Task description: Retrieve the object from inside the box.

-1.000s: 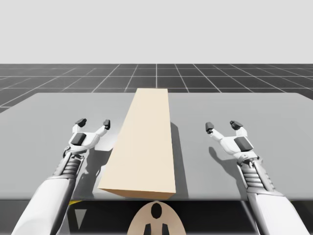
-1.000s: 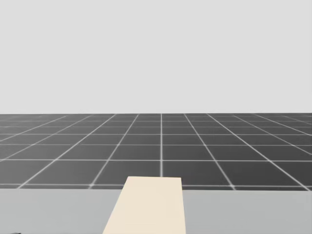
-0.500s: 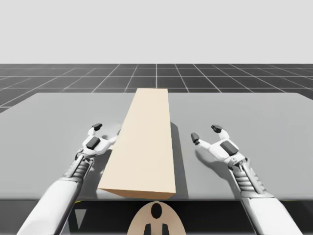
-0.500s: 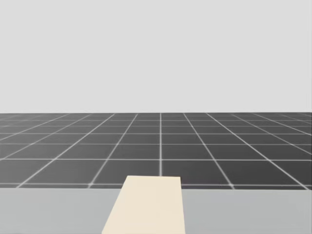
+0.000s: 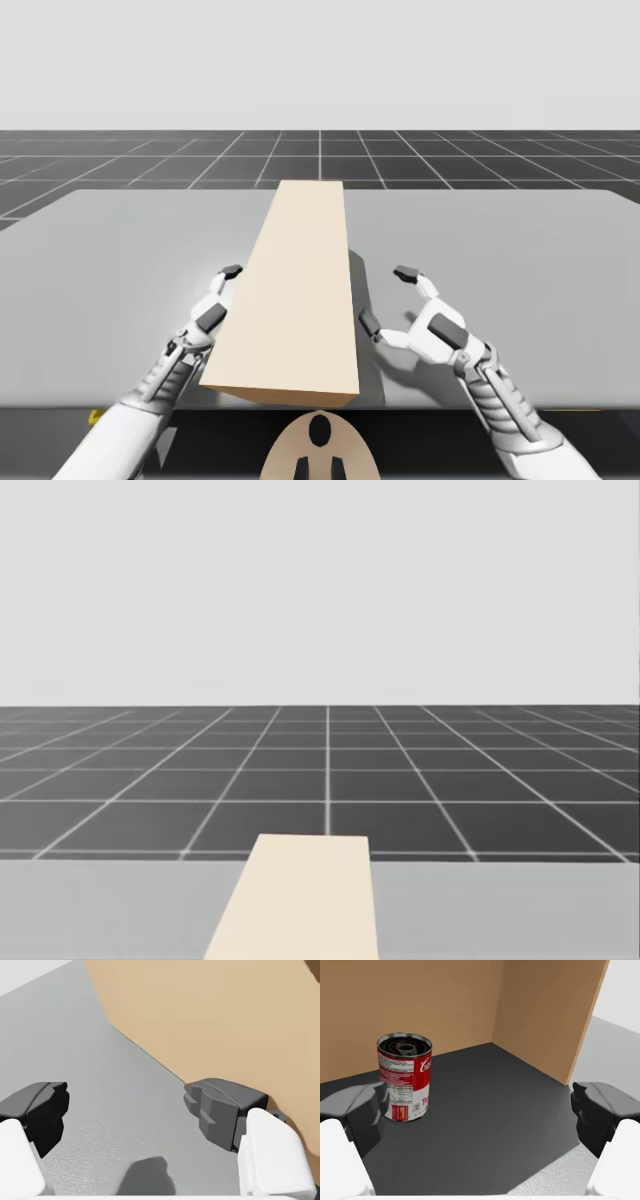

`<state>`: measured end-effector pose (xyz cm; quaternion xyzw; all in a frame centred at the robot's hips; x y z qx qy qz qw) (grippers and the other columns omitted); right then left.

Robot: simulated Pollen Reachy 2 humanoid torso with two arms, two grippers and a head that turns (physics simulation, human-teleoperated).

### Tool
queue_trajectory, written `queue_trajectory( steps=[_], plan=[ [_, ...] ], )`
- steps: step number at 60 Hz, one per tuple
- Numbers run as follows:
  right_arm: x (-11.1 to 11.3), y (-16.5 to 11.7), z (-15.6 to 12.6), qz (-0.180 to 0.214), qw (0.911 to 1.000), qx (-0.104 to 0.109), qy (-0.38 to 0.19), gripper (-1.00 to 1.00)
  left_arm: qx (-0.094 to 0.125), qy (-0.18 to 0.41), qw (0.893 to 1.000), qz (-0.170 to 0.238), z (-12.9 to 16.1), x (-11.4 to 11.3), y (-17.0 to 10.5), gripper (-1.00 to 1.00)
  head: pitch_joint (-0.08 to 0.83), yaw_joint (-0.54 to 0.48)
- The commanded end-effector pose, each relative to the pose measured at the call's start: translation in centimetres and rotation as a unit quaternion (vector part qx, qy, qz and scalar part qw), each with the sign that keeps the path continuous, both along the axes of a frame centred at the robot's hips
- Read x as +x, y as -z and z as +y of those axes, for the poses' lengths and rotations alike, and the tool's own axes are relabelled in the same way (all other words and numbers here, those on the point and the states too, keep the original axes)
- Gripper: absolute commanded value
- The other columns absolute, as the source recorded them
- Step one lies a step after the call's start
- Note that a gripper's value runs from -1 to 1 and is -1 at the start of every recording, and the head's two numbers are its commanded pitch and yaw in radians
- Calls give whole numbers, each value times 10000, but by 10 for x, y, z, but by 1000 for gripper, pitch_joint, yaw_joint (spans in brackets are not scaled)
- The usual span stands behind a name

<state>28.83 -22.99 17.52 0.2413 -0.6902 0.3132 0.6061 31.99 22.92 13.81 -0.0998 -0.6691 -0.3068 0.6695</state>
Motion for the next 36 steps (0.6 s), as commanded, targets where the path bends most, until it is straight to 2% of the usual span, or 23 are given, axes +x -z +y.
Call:
queue_trajectory(
  steps=[1, 4, 5, 10, 13, 19, 28, 30, 33, 36],
  plan=[
    [-3, 5, 14, -66, 9995, 23, -319, -1000, -34, 626, 9979, -153, -26, -10, -3, -1000, 12, 14],
    [1, 8, 15, -2, 9995, 62, -317, -1000, -30, 628, 9979, -148, -26, -10, -3, -1000, 14, 14],
    [5, 13, 18, 46, 9993, 151, -348, -1000, -33, 636, 9979, -144, -27, -9, -3, -1000, 17, 12],
    [16, 26, 27, 133, 9991, 64, -399, -1000, -43, 691, 9975, -145, -27, -10, -2, -1000, 24, 7],
    [24, 31, 37, 251, 9984, 140, -480, -1000, -5, 750, 9970, -210, -28, -10, -2, -1000, 28, 3],
    [37, 35, 49, 275, 9982, 162, -516, -1000, 43, 780, 9967, -223, -29, -11, -1, -1000, 30, -3],
    [60, 42, 68, 454, 9963, 72, -730, -1000, 112, 813, 9964, -221, -31, -12, 2, -1000, 29, -7],
    [65, 45, 75, 551, 9945, 65, -887, -1000, 113, 823, 9963, -219, -31, -12, 2, -1000, 30, -6],
    [70, 48, 83, 503, 9939, -56, -981, -1000, 116, 821, 9963, -221, -31, -12, 2, -1000, 31, -6],
    [73, 51, 95, 590, 9908, -51, -1216, -1000, 115, 815, 9964, -222, -31, -12, 2, -1000, 33, -6]
  ],
)
